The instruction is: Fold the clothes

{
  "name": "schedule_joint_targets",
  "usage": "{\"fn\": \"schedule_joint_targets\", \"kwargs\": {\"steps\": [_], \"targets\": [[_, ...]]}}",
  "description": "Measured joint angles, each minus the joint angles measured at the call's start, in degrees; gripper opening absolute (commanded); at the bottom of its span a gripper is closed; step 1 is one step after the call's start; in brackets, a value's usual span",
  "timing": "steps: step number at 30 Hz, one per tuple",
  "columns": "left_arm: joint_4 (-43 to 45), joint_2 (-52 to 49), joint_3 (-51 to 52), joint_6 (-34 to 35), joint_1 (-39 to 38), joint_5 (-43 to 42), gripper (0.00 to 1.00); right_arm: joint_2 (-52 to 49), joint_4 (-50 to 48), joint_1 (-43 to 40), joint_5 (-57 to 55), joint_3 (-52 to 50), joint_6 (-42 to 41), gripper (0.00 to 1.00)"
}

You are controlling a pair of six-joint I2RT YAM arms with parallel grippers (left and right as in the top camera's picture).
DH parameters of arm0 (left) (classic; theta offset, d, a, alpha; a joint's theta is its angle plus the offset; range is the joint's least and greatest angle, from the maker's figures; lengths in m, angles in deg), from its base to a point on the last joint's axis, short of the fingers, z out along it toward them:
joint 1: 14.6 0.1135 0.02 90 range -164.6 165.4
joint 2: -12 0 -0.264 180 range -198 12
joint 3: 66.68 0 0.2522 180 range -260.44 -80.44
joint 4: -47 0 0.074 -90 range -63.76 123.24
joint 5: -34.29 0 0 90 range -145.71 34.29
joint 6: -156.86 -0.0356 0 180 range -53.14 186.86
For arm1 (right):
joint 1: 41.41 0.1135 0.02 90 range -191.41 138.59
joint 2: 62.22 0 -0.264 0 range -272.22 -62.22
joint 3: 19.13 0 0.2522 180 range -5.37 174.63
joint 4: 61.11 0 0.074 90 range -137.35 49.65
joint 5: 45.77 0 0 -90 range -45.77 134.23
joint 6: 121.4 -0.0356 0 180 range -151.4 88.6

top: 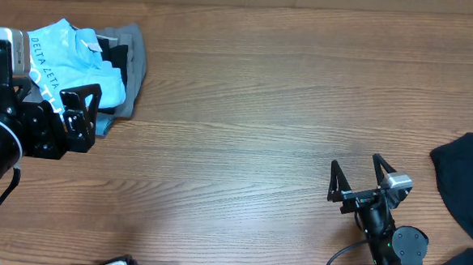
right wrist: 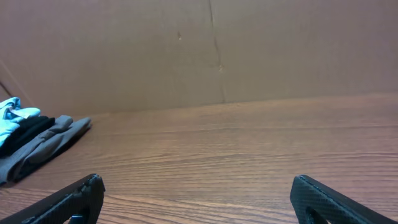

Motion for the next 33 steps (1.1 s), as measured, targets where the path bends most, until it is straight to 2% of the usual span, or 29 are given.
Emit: {"fn": "schedule_joint_targets", "kwargs": {"steps": [6,10,12,15,18,24,31,33], "targets": [[0.2,0.85,1.07,-0.83,-1.46,3.48,1.0,0.0,0.04,-0.02,0.02,0.0,0.02,1.0],[2.99,5.64,9.16,-2.16,-6.08,6.58,1.0,0.02,0.04,0.0,0.02,0.0,0.02,1.0],[9.4,9.44,16.09,-2.99,-8.07,7.41,1.0,0.0,0.02,-0.02,0.04,0.0,0.0,1.0],[24.94,16.79,30.67,-3.82,-10.62,8.15,1.0,0.0,0.02,0.0,0.02,0.0,0.02,1.0],[40.09,24.48,47.32,-4.28,-13.44,8.31,1.0,0.0,0.0,0.0,0.02,0.0,0.02,1.0],[64.17,40.46,78.53,-4.5,-15.39,8.0,1.0,0.02,0.02,0.0,0.04,0.0,0.02,1.0],[85.02,62.79,107.91,-4.24,-15.39,6.91,1.0,0.07,0.04,0.0,0.04,0.0,-0.02,1.0],[90.84,66.51,113.48,-4.15,-15.39,6.78,1.0,0.09,0.04,0.0,0.04,0.0,0.02,1.0]]}}
